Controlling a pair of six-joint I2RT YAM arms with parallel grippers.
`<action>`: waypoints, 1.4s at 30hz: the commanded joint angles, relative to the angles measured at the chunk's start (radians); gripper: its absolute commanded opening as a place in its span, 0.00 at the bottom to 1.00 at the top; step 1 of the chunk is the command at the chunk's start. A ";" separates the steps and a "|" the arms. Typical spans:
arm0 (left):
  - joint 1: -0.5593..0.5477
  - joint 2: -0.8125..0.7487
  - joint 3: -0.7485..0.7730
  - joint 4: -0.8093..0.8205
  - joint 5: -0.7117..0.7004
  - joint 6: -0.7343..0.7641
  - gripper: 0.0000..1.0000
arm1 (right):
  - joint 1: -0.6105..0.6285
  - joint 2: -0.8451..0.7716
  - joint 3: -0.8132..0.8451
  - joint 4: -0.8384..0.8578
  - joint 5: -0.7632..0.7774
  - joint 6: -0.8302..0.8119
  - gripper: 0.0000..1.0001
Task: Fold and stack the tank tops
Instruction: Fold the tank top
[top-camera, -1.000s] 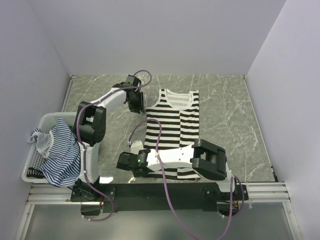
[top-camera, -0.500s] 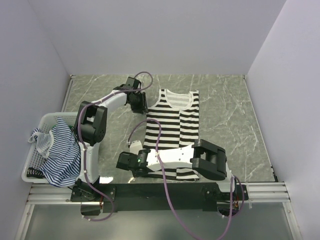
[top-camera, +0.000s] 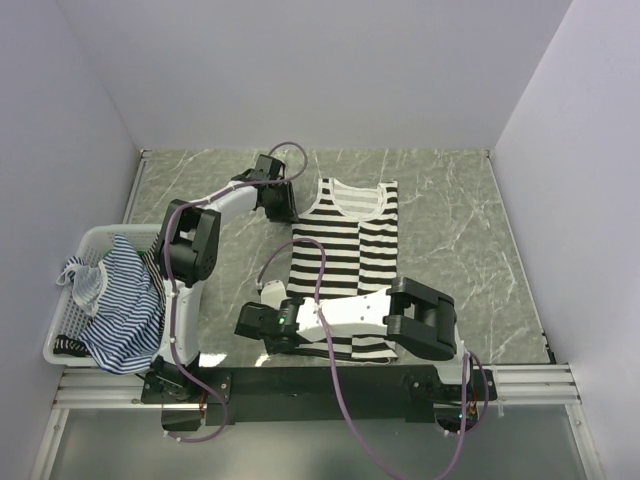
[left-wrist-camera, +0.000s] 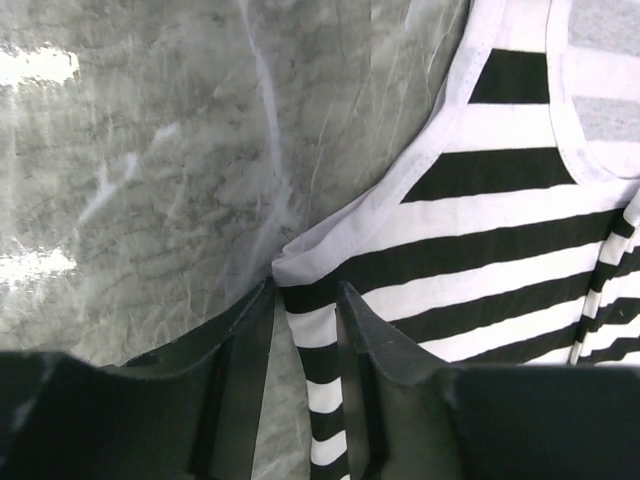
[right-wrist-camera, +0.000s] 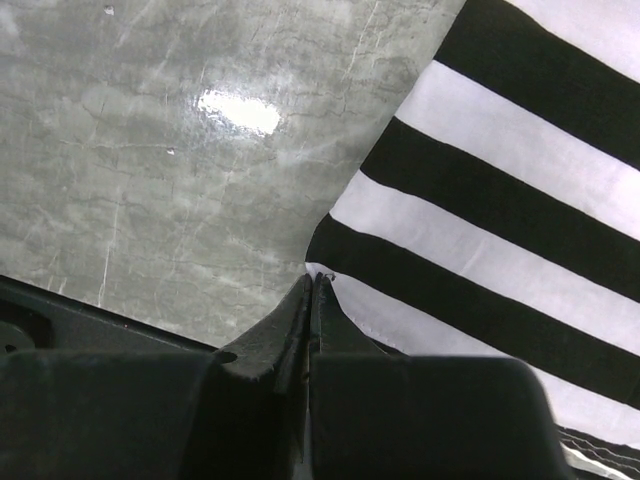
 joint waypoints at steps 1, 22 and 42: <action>-0.004 0.040 0.000 -0.003 -0.068 -0.006 0.37 | -0.006 -0.059 -0.021 0.021 0.002 0.005 0.00; -0.002 -0.095 -0.112 0.080 -0.160 -0.126 0.01 | -0.004 -0.216 -0.134 0.182 -0.119 -0.041 0.00; -0.108 -0.152 -0.017 0.019 -0.230 -0.150 0.01 | -0.007 -0.482 -0.422 0.354 -0.118 0.075 0.00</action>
